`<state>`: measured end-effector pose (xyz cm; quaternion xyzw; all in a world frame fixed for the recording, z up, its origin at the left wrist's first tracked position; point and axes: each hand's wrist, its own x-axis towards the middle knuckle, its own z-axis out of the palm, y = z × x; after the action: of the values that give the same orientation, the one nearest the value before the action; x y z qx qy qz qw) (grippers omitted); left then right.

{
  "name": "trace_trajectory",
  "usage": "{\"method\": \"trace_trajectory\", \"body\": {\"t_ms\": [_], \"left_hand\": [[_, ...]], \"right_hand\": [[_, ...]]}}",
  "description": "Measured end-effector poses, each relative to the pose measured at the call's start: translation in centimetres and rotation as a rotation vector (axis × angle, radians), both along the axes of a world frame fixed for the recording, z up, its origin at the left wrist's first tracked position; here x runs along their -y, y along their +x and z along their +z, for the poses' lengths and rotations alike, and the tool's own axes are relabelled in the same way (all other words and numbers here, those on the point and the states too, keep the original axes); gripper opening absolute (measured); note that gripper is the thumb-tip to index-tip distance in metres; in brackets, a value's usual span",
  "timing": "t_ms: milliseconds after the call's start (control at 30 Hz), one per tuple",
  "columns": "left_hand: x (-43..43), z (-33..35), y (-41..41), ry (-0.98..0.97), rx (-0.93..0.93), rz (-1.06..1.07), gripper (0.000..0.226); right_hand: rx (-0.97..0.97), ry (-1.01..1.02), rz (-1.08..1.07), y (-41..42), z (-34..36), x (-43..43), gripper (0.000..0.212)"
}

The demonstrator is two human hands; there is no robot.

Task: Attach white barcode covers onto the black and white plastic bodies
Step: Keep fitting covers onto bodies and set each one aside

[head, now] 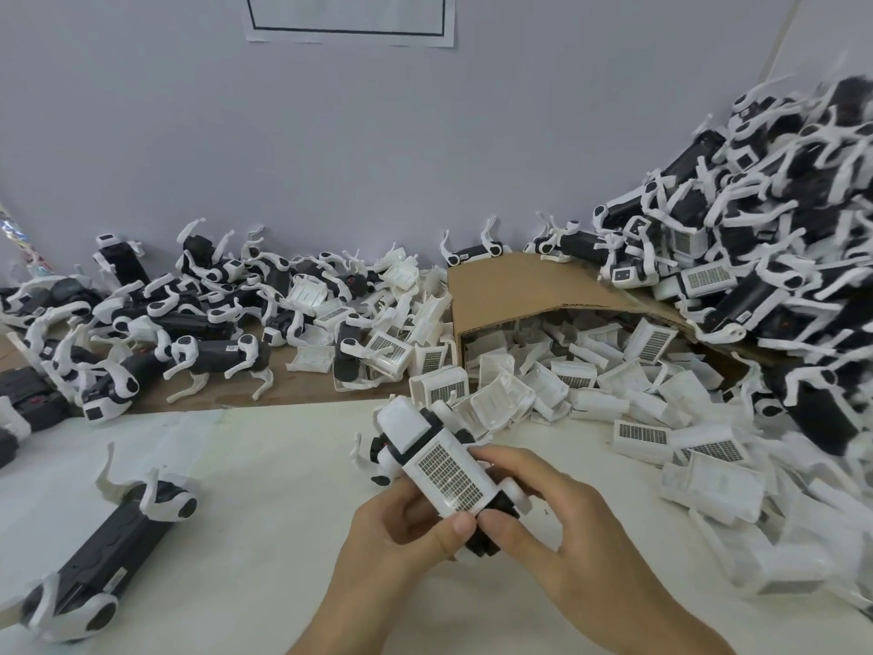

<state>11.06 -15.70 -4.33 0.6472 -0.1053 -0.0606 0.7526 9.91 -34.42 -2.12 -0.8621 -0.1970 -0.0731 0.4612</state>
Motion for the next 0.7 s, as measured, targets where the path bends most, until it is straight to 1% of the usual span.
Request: {"method": "trace_trajectory", "body": {"t_ms": [33, 100, 133, 200, 233, 267, 333, 400, 467, 500, 533, 567, 600, 667, 700], "left_hand": [[0.1, 0.2, -0.1, 0.047, 0.038, 0.029, 0.053], [0.3, 0.3, -0.3, 0.229, 0.161, 0.128, 0.044], [0.3, 0.2, -0.3, 0.319, 0.219, 0.198, 0.036], [0.1, -0.1, 0.0, 0.379, 0.308, 0.379, 0.012], [-0.3, -0.3, 0.3, 0.433, 0.368, 0.474, 0.015], [-0.7, -0.5, 0.8, 0.524, 0.44, 0.552, 0.026], [-1.6, -0.5, 1.5, 0.742, 0.558, 0.627, 0.048], [-2.1, -0.5, 2.1, 0.913, 0.546, 0.581, 0.065], [-2.4, -0.5, 2.5, 1.001, 0.496, 0.504, 0.082], [-2.4, -0.2, 2.4, 1.035, 0.477, 0.487, 0.087], [-2.3, 0.0, 2.4, 1.07, 0.449, 0.459, 0.091], [-2.4, 0.4, 2.3, 1.124, 0.408, 0.412, 0.092], [-2.5, 0.3, 2.6, 1.149, 0.421, 0.399, 0.09], [-2.3, 1.1, 2.6, 1.19, 0.376, 0.372, 0.087], [-2.2, 1.3, 2.5, 1.242, 0.377, 0.312, 0.085]], "right_hand": [[0.008, 0.044, 0.0, 0.0, 0.1, 0.0, 0.04], [0.01, 0.13, -0.019, 0.1, 0.2, 0.2, 0.037], [0.002, 0.166, -0.037, 0.2, 0.2, 0.3, 0.036], [-0.016, 0.259, -0.083, 0.5, 0.5, 0.6, 0.033], [-0.036, 0.328, -0.116, 0.6, 0.8, 0.8, 0.032], [-0.067, 0.411, -0.144, 0.7, 1.1, 1.0, 0.032], [-0.156, 0.56, -0.174, 1.0, 1.5, 1.5, 0.035], [-0.277, 0.718, -0.163, 1.3, 1.9, 1.8, 0.03], [-0.442, 0.943, -0.077, 1.6, 2.1, 1.9, 0.016], [-0.528, 1.013, -0.027, 1.7, 2.1, 1.9, 0.014], [-0.608, 1.042, 0.018, 1.7, 2.2, 1.8, 0.019], [-0.67, 1.029, 0.057, 1.8, 2.4, 1.8, 0.029], [-0.708, 0.985, 0.091, 1.7, 2.6, 1.8, 0.037], [-0.768, 0.872, 0.128, 1.8, 3.1, 1.9, 0.044], [-0.783, 0.845, 0.147, 2.0, 3.0, 2.2, 0.045]]}}
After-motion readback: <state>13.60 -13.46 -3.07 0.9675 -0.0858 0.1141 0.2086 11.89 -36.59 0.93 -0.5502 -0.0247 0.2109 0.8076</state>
